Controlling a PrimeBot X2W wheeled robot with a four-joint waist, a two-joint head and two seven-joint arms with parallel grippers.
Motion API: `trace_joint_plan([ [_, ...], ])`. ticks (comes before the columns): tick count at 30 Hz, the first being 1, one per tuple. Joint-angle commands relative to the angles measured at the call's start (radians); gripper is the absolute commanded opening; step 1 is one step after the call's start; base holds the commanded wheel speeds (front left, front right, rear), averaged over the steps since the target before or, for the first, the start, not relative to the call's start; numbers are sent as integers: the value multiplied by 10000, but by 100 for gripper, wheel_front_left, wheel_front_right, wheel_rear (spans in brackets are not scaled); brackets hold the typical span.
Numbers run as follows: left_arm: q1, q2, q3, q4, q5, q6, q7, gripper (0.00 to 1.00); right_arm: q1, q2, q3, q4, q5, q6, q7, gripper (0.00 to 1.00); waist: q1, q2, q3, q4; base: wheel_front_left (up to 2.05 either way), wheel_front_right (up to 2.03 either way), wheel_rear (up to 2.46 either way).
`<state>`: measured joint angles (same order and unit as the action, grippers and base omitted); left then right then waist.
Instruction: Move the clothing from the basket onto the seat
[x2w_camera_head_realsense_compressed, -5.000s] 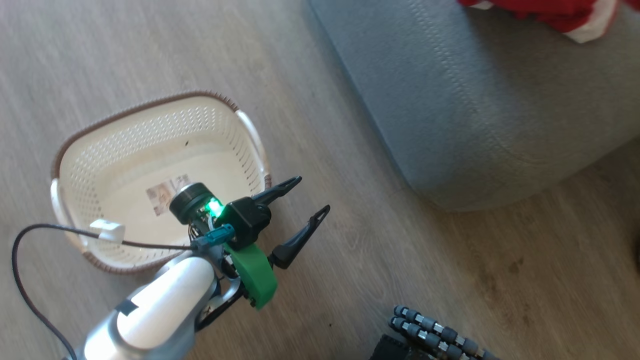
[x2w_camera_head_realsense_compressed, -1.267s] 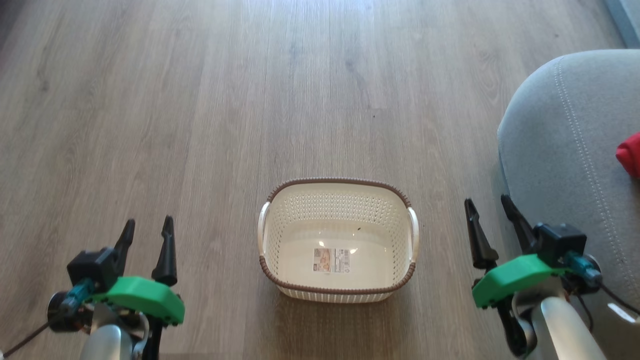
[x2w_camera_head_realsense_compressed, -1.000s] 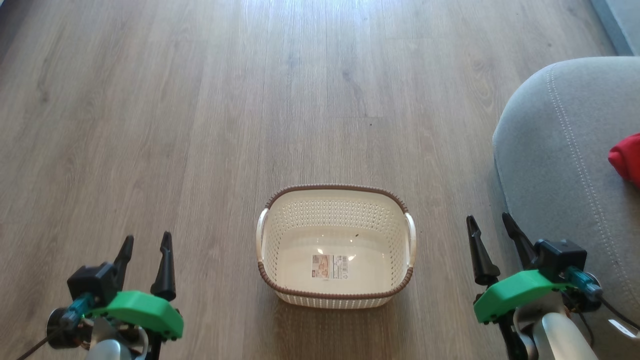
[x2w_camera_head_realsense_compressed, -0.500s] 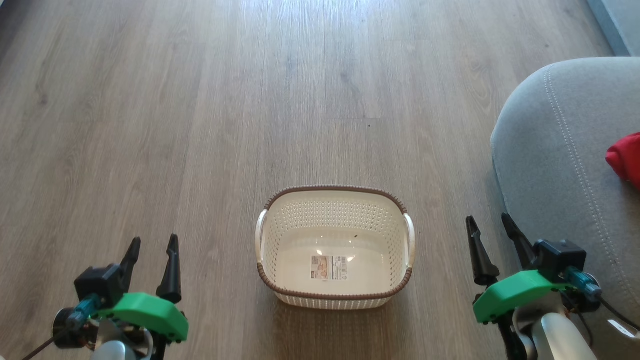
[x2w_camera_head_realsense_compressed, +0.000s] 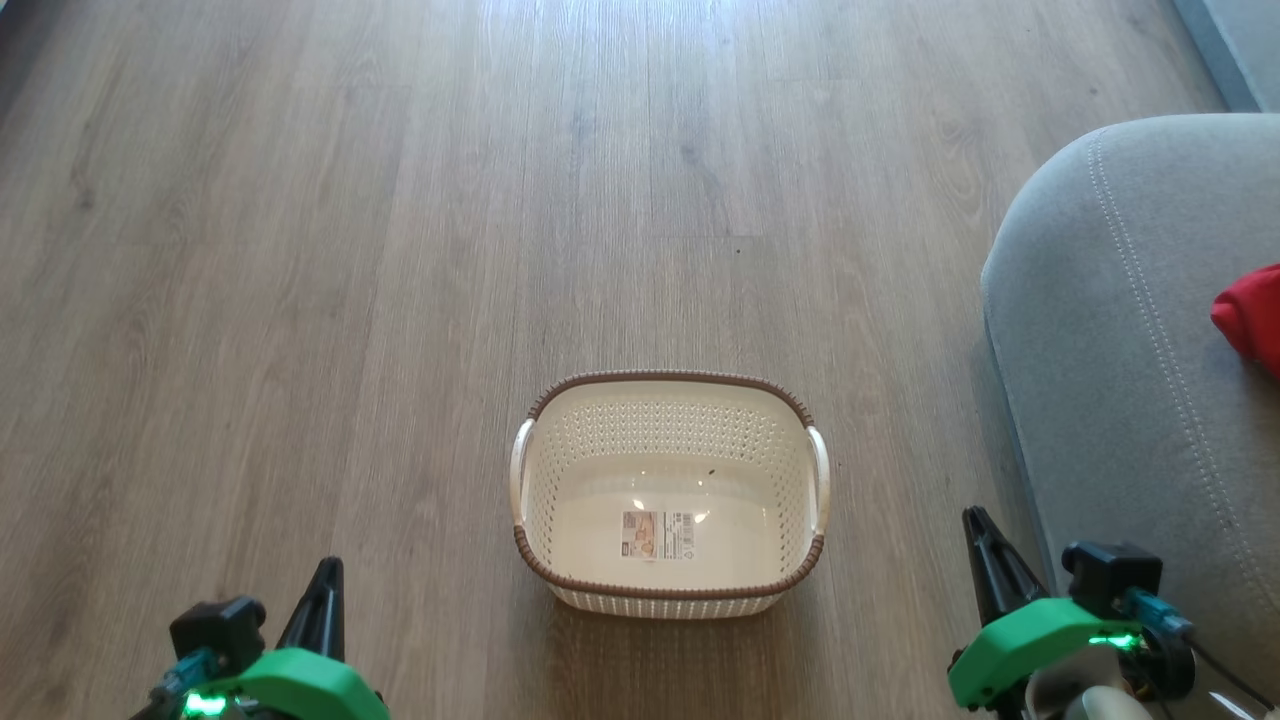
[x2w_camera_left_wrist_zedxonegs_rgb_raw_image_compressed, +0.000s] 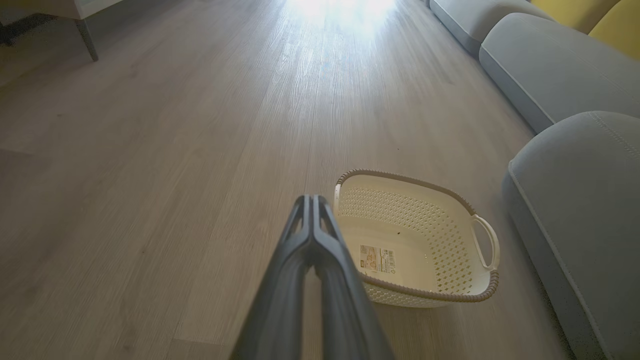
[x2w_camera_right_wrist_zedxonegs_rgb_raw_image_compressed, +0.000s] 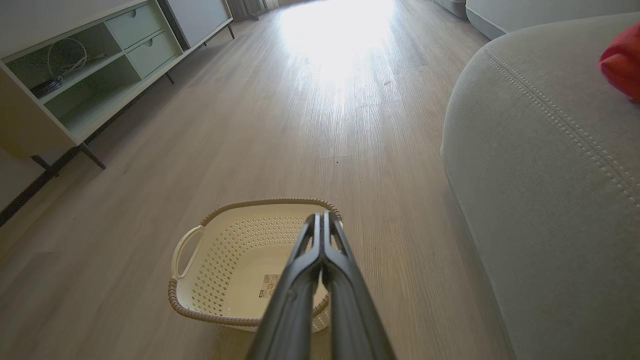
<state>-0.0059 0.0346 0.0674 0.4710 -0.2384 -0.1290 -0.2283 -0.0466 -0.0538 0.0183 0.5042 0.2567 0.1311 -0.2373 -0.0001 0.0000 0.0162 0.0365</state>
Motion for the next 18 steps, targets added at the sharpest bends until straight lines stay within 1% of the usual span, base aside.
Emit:
trace_joint_plan([
  [1,-465,34,72,-352,-277,-1,50,0,-414,-2,-70,-362,282,0,70,0,1,0,-1,-4,0,0,0],
  [18,-509,51,90,-665,-2214,-3,497,0,-430,3,-240,-697,2182,-1,554,0,1,0,-19,-56,0,0,0],
])
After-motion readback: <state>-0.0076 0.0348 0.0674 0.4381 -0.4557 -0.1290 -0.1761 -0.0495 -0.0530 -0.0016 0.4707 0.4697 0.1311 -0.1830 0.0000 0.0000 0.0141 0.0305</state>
